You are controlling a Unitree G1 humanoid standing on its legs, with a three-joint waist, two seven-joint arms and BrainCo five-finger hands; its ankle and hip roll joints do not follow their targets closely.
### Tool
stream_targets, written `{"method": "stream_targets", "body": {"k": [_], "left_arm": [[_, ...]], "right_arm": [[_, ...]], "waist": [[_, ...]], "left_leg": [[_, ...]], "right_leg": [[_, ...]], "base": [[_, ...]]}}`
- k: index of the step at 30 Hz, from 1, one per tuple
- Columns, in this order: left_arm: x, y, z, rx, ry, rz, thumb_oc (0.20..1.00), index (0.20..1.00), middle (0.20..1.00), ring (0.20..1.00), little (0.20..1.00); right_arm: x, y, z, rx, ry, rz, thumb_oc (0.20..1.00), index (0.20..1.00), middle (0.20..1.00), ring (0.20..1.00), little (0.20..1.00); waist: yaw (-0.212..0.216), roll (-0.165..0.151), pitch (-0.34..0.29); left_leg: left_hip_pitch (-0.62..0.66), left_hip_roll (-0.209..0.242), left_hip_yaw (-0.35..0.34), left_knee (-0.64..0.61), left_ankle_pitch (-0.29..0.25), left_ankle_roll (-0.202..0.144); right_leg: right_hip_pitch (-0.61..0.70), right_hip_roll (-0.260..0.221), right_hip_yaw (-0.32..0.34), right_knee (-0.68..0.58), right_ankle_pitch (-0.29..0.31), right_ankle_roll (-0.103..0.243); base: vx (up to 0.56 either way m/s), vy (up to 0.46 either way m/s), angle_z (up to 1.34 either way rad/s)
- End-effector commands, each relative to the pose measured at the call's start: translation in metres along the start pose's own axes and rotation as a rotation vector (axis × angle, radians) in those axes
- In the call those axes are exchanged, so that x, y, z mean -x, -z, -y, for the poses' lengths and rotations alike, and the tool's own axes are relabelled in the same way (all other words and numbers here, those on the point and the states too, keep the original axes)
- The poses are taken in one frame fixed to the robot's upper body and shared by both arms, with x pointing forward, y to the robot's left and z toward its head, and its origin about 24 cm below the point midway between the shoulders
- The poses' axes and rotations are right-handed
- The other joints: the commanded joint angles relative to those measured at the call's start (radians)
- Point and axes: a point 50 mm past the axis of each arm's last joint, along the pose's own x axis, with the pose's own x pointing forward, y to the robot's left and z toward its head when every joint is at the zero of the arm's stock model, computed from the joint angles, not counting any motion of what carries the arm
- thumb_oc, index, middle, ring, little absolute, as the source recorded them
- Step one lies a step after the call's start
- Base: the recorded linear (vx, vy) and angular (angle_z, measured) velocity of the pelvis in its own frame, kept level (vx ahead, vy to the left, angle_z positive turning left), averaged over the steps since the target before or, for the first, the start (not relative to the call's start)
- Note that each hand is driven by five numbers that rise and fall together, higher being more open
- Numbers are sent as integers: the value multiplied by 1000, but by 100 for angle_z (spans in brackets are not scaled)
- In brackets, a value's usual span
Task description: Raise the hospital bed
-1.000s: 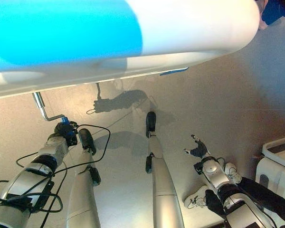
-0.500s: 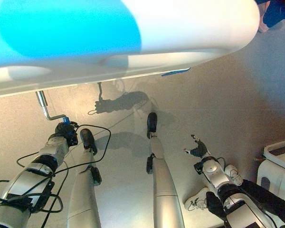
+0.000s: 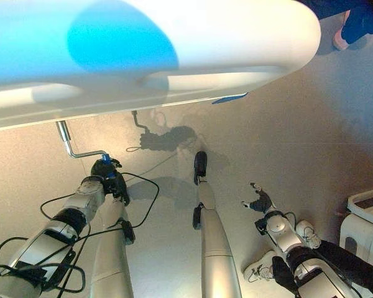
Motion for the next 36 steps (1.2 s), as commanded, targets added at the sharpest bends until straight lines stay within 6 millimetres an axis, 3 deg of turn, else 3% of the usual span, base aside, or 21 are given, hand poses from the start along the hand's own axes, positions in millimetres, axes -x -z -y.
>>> {"method": "stream_targets", "body": {"k": [1,10,12,14,16,20,29,36], "left_arm": [[11,-59,56,-95,280,298,200,200,200,200,200],[45,-81,62,-122,477,446,200,200,200,200,200],[62,-88,60,-109,545,491,200,200,200,200,200],[62,-88,59,-109,544,491,200,200,200,200,200],[82,-87,48,-114,613,504,200,200,200,200,200],[103,-85,31,-119,649,510,200,200,200,200,200],[131,-66,-3,-134,667,415,200,200,200,200,200],[139,-57,-21,-148,648,360,200,200,200,200,200]], "right_arm": [[16,26,18,78,-4,-52,1000,1000,1000,1000,1000],[28,45,21,96,-12,-98,1000,1000,1000,1000,1000],[31,51,19,89,-13,-116,1000,1000,1000,1000,1000],[31,51,19,89,-13,-116,1000,1000,1000,1000,1000],[36,59,15,82,-21,-133,1000,1000,1000,1000,1000],[41,67,14,80,-20,-157,1000,1000,1000,1000,1000],[51,83,14,94,-35,-196,1000,1000,1000,1000,1000],[57,88,16,106,-50,-199,1000,1000,1000,1000,1000]], "waist": [[-43,62,15],[-39,91,13],[-31,105,15],[-31,105,15],[-20,115,13],[-4,126,13],[26,138,21],[38,142,30]], "left_leg": [[-27,-18,-31,15,-8,40],[-21,-22,-21,11,-6,44],[-21,-25,-21,12,-7,44],[-21,-25,-21,12,-7,44],[-25,-27,-21,19,-10,46],[-27,-32,-22,22,-10,48],[-31,-39,-32,29,-12,53],[-32,-43,-35,33,-7,56]], "right_leg": [[24,11,10,9,-49,66],[21,11,14,10,-52,68],[21,9,13,14,-55,68],[21,9,13,14,-55,68],[20,6,11,19,-57,69],[18,3,9,26,-61,70],[22,-4,0,35,-67,73],[27,-7,-5,39,-67,73]], "base": [[0,0,0],[0,0,0],[0,0,0],[0,0,0],[0,0,0],[0,0,0],[0,0,0],[-3,-1,1]]}}
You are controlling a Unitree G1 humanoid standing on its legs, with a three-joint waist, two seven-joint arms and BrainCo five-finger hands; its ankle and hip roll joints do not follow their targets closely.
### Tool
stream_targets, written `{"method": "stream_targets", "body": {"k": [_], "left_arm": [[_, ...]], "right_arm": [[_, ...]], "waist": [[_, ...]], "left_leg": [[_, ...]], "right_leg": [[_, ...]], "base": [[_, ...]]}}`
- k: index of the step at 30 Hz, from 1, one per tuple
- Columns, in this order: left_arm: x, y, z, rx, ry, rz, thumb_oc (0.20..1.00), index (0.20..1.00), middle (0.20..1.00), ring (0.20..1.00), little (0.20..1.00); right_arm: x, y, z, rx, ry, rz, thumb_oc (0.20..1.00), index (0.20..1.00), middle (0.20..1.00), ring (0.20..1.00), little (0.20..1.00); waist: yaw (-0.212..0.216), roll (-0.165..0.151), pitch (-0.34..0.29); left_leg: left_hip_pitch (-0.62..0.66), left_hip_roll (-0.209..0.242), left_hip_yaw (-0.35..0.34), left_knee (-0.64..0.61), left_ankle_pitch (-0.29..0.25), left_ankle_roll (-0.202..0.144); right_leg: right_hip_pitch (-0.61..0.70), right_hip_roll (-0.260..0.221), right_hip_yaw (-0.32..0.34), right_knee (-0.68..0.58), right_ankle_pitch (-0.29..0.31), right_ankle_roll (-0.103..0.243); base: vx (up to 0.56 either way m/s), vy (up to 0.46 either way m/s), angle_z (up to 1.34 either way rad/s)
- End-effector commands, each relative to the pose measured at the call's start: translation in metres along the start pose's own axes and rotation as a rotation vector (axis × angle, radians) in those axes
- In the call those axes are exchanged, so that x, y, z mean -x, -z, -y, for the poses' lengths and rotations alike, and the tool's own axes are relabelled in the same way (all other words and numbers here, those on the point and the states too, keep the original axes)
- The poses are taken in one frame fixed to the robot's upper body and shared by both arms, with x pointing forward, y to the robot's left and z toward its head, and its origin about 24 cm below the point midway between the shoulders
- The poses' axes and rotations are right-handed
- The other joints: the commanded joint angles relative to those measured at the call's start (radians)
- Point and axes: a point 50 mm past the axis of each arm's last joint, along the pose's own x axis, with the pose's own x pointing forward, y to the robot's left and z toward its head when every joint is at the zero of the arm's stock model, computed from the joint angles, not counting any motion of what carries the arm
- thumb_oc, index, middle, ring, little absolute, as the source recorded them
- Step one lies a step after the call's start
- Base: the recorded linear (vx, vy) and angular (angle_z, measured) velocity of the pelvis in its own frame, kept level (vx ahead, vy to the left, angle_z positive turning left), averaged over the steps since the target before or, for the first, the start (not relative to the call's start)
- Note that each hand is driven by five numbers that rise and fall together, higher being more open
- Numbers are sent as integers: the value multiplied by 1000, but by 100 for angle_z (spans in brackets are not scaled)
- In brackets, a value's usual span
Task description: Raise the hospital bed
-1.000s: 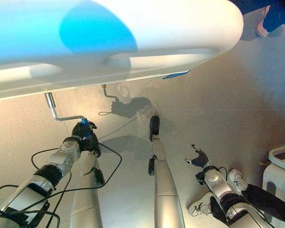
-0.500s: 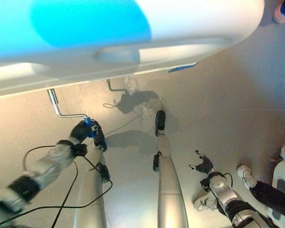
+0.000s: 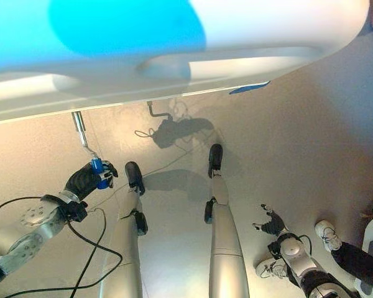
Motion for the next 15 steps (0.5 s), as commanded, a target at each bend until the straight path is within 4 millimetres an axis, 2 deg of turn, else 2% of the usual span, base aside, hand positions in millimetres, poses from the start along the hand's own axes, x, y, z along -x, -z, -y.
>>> {"method": "stream_targets", "body": {"k": [1,8,12,15], "left_arm": [[21,-31,30,-187,243,163,200,200,200,200,200],[32,-26,11,-185,154,140,200,200,200,200,200],[32,-26,11,-185,153,140,200,200,200,200,200],[40,-6,-9,-165,68,56,200,200,200,200,200]], "right_arm": [[26,44,9,76,-18,-105,1000,1000,1000,1000,1000],[30,48,12,83,-12,-104,1000,1000,1000,1000,1000],[30,48,12,83,-12,-104,1000,1000,1000,1000,1000],[32,51,16,95,-12,-112,1000,1000,1000,1000,1000]], "waist": [[-38,71,-49],[-25,78,-45],[-26,77,-45],[-15,87,-39]], "left_leg": [[-41,-26,-23,36,-16,50],[-41,-30,-23,35,-13,51],[-41,-30,-23,35,-13,51],[-37,-33,-26,33,-6,54]], "right_leg": [[24,11,-5,18,-66,68],[30,4,-10,15,-64,70],[30,4,-10,15,-64,70],[39,1,-14,15,-66,70]], "base": [[-10,3,5],[0,3,4],[0,0,0],[0,0,0]]}}
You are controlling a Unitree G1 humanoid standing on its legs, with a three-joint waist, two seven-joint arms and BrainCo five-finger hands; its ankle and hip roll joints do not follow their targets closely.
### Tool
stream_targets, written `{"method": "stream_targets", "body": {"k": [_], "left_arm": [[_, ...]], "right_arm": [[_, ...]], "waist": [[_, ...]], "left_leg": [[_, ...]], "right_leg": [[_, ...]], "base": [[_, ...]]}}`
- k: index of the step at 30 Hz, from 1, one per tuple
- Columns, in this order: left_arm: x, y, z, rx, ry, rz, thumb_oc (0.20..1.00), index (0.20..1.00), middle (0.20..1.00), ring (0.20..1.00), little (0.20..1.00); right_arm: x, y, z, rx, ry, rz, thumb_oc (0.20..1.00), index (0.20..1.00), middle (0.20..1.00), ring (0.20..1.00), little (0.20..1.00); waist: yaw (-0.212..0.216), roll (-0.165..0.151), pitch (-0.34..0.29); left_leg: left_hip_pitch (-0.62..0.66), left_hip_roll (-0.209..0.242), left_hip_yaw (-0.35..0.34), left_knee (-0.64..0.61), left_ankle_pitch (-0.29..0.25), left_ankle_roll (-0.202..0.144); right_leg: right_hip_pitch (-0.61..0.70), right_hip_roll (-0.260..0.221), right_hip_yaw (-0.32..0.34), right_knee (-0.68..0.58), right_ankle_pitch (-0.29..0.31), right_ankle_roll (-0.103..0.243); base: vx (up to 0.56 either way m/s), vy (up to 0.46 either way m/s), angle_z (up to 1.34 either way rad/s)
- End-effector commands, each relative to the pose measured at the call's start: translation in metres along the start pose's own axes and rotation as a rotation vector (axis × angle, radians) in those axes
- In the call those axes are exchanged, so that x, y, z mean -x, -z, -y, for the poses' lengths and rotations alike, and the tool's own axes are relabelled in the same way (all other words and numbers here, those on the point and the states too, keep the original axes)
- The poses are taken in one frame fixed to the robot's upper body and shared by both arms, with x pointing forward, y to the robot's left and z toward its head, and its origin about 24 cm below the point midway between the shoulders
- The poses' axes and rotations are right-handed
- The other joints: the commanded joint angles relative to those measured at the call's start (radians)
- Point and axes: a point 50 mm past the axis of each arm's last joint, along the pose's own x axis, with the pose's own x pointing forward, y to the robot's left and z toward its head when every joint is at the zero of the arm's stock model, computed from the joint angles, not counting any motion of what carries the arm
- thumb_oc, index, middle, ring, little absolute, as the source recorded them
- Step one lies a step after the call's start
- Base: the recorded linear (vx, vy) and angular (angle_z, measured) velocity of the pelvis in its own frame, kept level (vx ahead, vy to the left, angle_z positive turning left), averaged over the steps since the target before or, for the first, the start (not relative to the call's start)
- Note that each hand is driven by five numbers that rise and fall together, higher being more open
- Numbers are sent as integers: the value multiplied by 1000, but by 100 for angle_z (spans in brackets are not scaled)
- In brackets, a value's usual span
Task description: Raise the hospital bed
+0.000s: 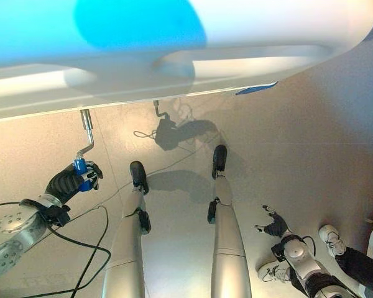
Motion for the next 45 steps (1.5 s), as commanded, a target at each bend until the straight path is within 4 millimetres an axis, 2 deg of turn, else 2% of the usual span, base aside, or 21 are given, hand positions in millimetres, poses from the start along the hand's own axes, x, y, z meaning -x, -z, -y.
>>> {"method": "stream_targets", "body": {"k": [1,5,8,15,21,22,26,27,29,32,37,41,45], "left_arm": [[19,-3,14,-145,135,54,200,200,200,200,200],[19,-3,14,-145,135,54,200,200,200,200,200],[18,18,-14,-142,-47,7,200,200,200,200,200],[14,29,-30,-131,-176,-14,200,200,200,200,200],[12,31,-31,-129,-183,-18,200,200,200,200,200],[-3,41,-39,-115,-261,-45,200,200,200,200,200],[-11,41,-41,-111,-287,-40,200,200,200,200,200],[-22,47,-47,-93,-352,-63,200,200,200,200,200],[-27,48,-50,-82,-385,-63,200,200,200,200,200],[-47,43,-54,-33,-458,-50,200,200,200,200,200],[-63,38,-58,12,-530,-56,200,200,200,200,200],[-67,36,-62,10,-562,-71,200,200,200,200,200],[-71,35,-70,20,-618,-100,200,200,200,200,200]], "right_arm": [[29,46,6,69,-21,-113,1000,1000,1000,1000,1000],[29,46,6,69,-21,-113,1000,1000,1000,1000,1000],[29,43,11,70,-9,-92,1000,1000,1000,1000,1000],[29,40,19,69,18,-83,1000,1000,1000,1000,1000],[29,39,20,68,21,-81,1000,1000,1000,1000,1000],[25,34,25,77,32,-75,1000,1000,1000,1000,1000],[23,30,26,76,36,-66,1000,1000,1000,1000,1000],[20,24,27,80,38,-46,1000,1000,1000,1000,1000],[19,22,28,78,40,-46,1000,1000,1000,1000,1000],[14,13,31,72,57,-28,1000,1000,1000,1000,1000],[10,8,34,49,79,-20,1000,1000,1000,1000,1000],[7,1,37,44,88,-1,1000,1000,1000,1000,1000],[5,-4,40,31,96,12,1000,1000,1000,1000,1000]], "waist": [[-25,64,-51],[-25,64,-51],[-22,60,-45],[-24,48,-40],[-24,46,-39],[-34,30,-36],[-38,23,-35],[-46,9,-34],[-48,6,-34],[-64,-16,-30],[-82,-32,-28],[-89,-38,-28],[-96,-47,-35]], "left_leg": [[-44,-25,-14,24,-8,52],[-44,-25,-14,24,-8,52],[-41,-26,-15,29,-6,55],[-43,-26,-17,31,-5,57],[-44,-25,-18,31,-5,57],[-56,-24,-20,48,-11,57],[-62,-23,-20,53,-13,57],[-70,-20,-17,55,-16,56],[-72,-18,-16,57,-17,56],[-99,-11,-18,91,-36,58],[-139,1,-28,155,-68,64],[-174,2,-33,223,-100,69],[-233,6,-29,340,-157,79]], "right_leg": [[19,12,0,9,-63,67],[19,12,0,9,-63,67],[26,7,-4,12,-63,66],[25,5,-5,13,-61,66],[25,4,-6,12,-61,66],[20,5,-4,14,-60,64],[17,6,-2,14,-59,63],[10,7,1,10,-56,63],[8,7,2,9,-55,62],[-16,16,7,19,-56,59],[-58,26,20,61,-72,54],[-97,35,28,118,-90,47],[-162,43,41,207,-118,38]], "base": [[-3,4,3],[0,0,0],[-6,10,0],[0,0,0],[0,8,0],[-2,52,1],[-1,18,1],[-1,24,5],[4,16,0],[0,0,0],[7,3,-4],[9,22,-10],[15,32,-10]]}}
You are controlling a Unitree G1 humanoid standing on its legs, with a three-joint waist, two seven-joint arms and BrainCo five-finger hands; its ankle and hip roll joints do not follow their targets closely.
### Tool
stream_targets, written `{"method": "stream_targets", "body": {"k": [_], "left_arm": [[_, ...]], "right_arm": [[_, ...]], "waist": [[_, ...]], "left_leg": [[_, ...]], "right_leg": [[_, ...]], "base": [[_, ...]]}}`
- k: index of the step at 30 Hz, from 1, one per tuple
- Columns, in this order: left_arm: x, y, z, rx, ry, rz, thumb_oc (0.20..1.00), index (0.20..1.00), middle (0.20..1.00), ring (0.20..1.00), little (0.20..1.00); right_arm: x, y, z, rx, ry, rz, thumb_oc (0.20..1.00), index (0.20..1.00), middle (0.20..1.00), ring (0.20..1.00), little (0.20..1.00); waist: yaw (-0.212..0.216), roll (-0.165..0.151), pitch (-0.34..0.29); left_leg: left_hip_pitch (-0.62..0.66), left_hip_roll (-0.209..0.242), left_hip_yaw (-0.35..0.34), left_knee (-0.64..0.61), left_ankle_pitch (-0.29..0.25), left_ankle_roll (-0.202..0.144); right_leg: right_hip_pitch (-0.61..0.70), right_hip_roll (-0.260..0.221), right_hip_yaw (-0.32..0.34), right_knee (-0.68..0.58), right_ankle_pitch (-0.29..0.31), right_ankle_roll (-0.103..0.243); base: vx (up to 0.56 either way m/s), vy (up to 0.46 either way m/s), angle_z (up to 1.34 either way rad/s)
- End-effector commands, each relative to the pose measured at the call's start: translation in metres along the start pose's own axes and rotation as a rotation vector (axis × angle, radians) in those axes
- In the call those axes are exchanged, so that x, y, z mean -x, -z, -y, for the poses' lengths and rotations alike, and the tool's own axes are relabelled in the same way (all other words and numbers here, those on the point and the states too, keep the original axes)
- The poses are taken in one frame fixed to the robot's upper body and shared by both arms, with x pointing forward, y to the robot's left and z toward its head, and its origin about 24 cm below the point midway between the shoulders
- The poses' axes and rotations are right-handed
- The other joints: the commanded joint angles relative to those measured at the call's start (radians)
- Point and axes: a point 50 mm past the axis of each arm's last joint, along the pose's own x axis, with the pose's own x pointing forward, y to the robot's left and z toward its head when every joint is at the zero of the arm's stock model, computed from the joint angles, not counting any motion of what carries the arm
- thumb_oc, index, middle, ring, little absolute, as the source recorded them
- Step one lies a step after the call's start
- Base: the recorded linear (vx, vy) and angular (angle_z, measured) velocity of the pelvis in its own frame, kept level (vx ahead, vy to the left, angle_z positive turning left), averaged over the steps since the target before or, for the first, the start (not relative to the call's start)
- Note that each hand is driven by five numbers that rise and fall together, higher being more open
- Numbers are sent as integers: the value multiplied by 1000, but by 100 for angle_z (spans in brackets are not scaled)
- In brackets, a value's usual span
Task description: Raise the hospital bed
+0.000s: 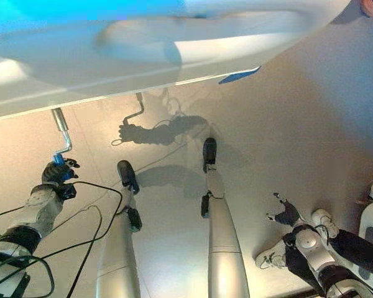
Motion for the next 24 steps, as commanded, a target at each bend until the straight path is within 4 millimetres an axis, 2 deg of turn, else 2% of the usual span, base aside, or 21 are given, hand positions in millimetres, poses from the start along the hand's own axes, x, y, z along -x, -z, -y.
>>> {"method": "stream_targets", "body": {"k": [1,7,12,18,20,24], "left_arm": [[0,-6,-1,-35,-2,28,200,200,200,200,200],[-4,-7,-3,-63,-26,9,200,200,200,200,200],[-9,-19,2,-92,-42,26,200,200,200,200,200],[-12,-35,23,-136,12,78,200,200,200,200,200],[-11,-41,36,-157,50,106,200,200,200,200,200],[-11,-42,45,-169,73,112,200,200,200,200,200]], "right_arm": [[10,17,-1,5,-10,-63,1000,1000,1000,1000,1000],[8,14,5,-16,11,-56,1000,1000,1000,1000,1000],[8,9,6,-22,11,-37,1000,1000,1000,1000,1000],[8,7,2,-27,-13,-34,1000,1000,1000,1000,1000],[7,7,-2,-22,-30,-38,1000,1000,1000,1000,1000],[6,6,-5,-22,-40,-38,1000,1000,1000,1000,1000]], "waist": [[-4,-20,-41],[-11,-27,-45],[-19,-38,-50],[-28,-46,-52],[-33,-51,-52],[-39,-54,-54]], "left_leg": [[-93,-33,-7,138,-67,81],[-136,-34,-12,218,-100,90],[-187,-30,-16,292,-129,96],[-219,-24,-25,339,-142,99],[-225,-19,-28,347,-145,98],[-224,-10,-27,347,-149,98]], "right_leg": [[-48,9,18,74,-67,45],[-98,21,26,146,-97,35],[-151,33,25,219,-127,25],[-193,43,21,287,-152,16],[-202,49,20,296,-153,13],[-210,58,22,297,-153,11]], "base": [[14,21,-8],[16,8,-5],[6,-10,-3],[9,-42,-3],[4,-41,0],[3,-25,-4]]}}
